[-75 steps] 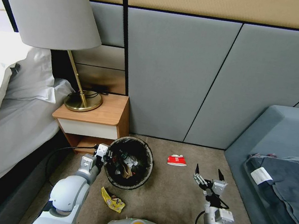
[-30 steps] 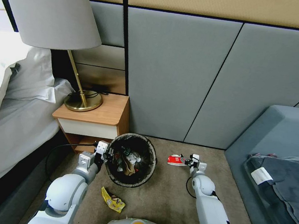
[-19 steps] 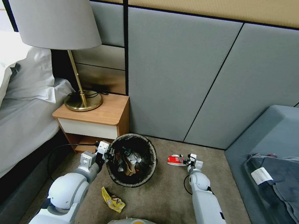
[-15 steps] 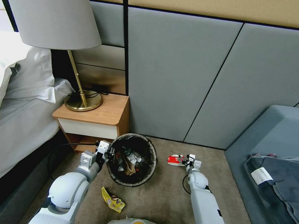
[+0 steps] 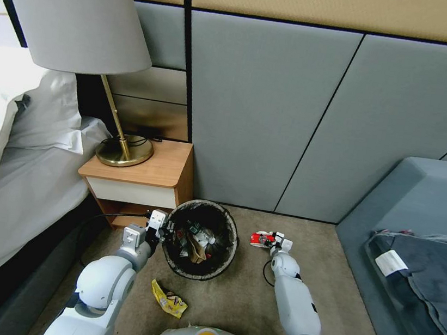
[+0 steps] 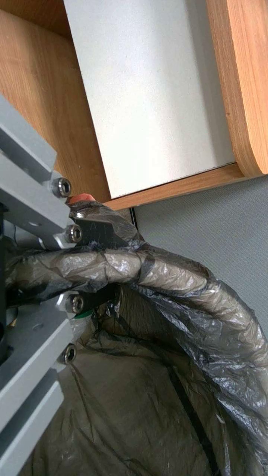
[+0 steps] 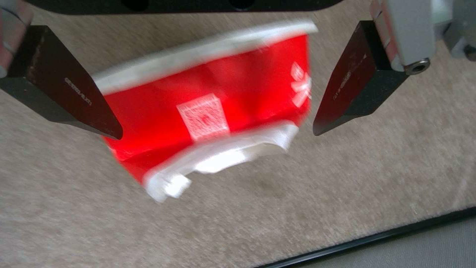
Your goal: Pick up the trash bin, then pick up the garbage from the floor and place it into the trash bin.
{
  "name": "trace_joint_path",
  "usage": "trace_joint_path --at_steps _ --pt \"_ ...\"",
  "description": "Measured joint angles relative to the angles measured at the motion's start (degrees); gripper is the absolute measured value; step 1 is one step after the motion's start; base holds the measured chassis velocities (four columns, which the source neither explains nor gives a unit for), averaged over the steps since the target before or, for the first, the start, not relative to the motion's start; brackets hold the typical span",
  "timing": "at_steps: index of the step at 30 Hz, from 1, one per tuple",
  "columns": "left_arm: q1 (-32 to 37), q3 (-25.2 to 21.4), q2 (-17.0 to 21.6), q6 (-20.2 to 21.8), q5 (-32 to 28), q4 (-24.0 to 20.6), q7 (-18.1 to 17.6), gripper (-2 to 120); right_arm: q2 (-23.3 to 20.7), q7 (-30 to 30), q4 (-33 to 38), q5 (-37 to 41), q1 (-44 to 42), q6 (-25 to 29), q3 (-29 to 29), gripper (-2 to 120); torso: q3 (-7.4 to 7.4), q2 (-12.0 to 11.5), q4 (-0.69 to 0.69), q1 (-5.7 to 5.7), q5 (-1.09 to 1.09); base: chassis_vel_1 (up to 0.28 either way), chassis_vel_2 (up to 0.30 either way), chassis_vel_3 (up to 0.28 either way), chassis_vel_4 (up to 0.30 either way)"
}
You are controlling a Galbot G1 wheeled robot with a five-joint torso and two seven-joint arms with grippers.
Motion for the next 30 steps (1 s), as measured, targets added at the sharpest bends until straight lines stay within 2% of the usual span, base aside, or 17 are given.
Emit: trace_joint_path --at_steps 11,30 --pt "-0.73 0.34 0.25 0.03 0.02 0.87 0.05 1 1.19 2.13 -6.66 0.54 6.27 1.25 0.31 100 0.00 0.00 0.00 0.00 0.00 0.000 0.000 0.000 0.000" --pt "-1.35 0.59 0.31 0.01 0.06 1.84 0.25 1 1.73 10.15 -9.30 3.16 8.15 -1.01 -0.02 100 0.00 0.00 0.00 0.00 0.00 0.000 0.000 0.000 0.000"
